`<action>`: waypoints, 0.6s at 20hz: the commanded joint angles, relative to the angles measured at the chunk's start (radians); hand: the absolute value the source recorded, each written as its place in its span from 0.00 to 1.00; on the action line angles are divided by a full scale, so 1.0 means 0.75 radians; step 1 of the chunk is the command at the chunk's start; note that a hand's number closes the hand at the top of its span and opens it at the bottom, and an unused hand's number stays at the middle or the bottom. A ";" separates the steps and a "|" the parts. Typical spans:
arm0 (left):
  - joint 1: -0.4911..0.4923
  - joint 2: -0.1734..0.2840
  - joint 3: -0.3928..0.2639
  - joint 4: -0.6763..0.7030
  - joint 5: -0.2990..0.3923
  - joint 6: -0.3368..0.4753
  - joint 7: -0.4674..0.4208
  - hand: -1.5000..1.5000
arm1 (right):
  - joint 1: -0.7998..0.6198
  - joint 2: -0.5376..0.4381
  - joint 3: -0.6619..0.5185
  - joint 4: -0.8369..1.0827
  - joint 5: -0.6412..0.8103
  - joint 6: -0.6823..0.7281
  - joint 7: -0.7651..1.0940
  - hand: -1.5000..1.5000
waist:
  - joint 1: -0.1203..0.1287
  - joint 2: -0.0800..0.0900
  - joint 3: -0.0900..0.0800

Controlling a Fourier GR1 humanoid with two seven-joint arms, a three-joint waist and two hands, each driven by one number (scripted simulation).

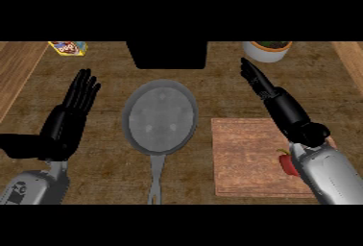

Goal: Pick the bell pepper from the cutting board and place it in the pan

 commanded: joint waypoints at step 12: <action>0.234 0.293 0.140 0.375 -0.175 0.121 0.285 0.50 | 0.332 -0.042 -0.362 -0.046 -0.109 -0.097 -0.418 1.00 | -0.114 0.022 -0.022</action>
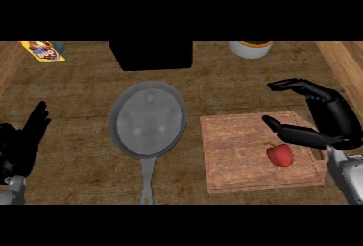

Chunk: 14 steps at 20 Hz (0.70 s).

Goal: Pick the bell pepper from the cutting board and place it in the pan

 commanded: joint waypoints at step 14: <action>-0.087 0.031 0.023 0.121 -0.073 -0.043 0.116 0.50 | 0.574 -0.404 -0.240 -0.340 0.329 0.070 -0.225 0.00 | 0.047 0.001 -0.012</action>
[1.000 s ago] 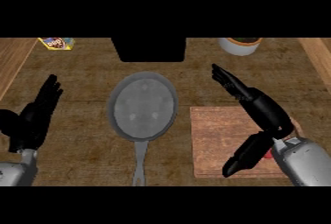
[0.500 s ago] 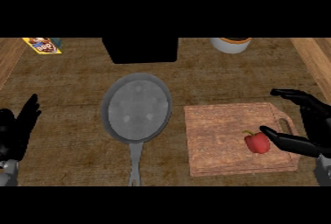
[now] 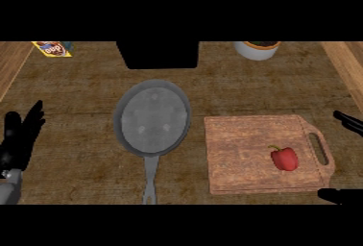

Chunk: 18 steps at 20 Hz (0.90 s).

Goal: Pick the bell pepper from the cutting board and place it in the pan

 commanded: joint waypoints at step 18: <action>-0.038 -0.036 0.016 0.048 -0.059 -0.042 -0.020 0.50 | -0.219 -0.240 0.536 -0.459 0.904 0.372 1.268 0.00 | 0.050 0.008 0.000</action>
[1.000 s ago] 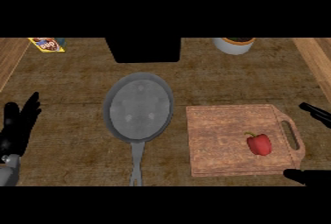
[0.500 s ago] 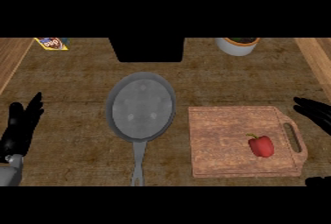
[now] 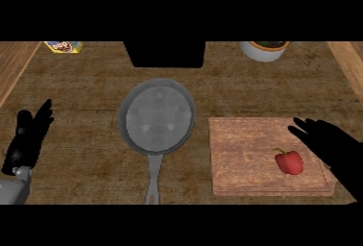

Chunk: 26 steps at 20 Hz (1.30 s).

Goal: Pick the bell pepper from the cutting board and place it in the pan

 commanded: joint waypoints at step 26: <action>-0.040 -0.126 0.205 0.024 -0.204 -0.126 0.031 0.50 | 0.011 0.435 0.085 0.368 0.635 0.126 -0.115 0.00 | -0.017 -0.002 0.003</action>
